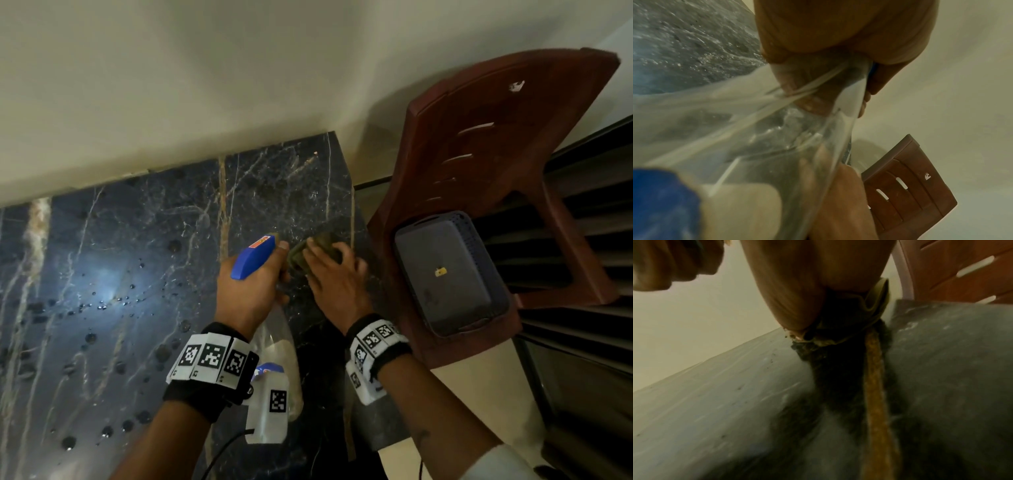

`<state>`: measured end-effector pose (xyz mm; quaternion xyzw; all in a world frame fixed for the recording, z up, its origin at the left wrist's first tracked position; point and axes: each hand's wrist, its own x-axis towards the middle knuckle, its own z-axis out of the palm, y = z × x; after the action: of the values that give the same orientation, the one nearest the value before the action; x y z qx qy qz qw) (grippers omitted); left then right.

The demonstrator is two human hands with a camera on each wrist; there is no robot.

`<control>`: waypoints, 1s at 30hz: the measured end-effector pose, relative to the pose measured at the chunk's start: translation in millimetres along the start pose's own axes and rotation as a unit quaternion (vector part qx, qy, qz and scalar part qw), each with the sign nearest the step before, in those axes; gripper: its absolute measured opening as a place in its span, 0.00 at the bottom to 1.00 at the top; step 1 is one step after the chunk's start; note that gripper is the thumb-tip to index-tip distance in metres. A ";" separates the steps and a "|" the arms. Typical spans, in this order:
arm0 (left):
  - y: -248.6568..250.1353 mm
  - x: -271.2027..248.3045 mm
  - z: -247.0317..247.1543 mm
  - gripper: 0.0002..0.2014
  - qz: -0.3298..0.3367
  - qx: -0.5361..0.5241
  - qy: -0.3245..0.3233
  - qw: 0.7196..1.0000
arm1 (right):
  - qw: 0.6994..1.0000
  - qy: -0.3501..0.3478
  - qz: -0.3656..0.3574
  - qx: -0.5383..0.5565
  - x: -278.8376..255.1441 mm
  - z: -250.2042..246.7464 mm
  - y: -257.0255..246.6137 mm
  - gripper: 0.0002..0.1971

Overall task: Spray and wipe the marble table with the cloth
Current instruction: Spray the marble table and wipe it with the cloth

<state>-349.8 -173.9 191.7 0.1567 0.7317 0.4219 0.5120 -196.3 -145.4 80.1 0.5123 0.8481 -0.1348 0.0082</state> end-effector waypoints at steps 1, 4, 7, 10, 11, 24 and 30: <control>0.0 3.2 0.7 0.14 0.002 0.000 -0.002 1.000 | 1.000 -0.002 -0.015 -0.001 6.1 -2.1 11.1 0.23; 0.3 8.6 -1.0 0.15 -0.001 -0.005 -0.006 1.000 | 0.996 0.017 0.079 0.026 26.6 -15.4 40.2 0.24; -0.1 10.8 -4.2 0.13 -0.005 -0.010 -0.004 1.000 | 0.975 0.029 0.212 0.060 47.8 -17.7 34.9 0.24; -0.3 11.8 -4.5 0.12 -0.001 -0.010 0.000 1.000 | 0.968 0.037 0.238 0.067 48.7 -15.8 4.9 0.23; -0.4 13.5 -4.9 0.13 0.003 -0.006 0.001 1.000 | 0.975 0.036 0.212 0.058 46.6 -12.9 -4.7 0.23; 4.3 23.6 -13.6 0.11 0.016 -0.014 0.002 1.000 | 0.970 0.046 0.233 0.062 73.6 -21.8 26.3 0.23; 7.5 29.1 -8.4 0.18 0.037 -0.004 -0.002 0.999 | 1.000 -0.001 0.023 0.007 46.3 -0.4 -42.1 0.24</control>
<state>-371.1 -154.0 180.5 0.1827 0.7227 0.4428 0.4983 -254.9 -123.7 82.8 0.5312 0.8353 -0.1412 0.0084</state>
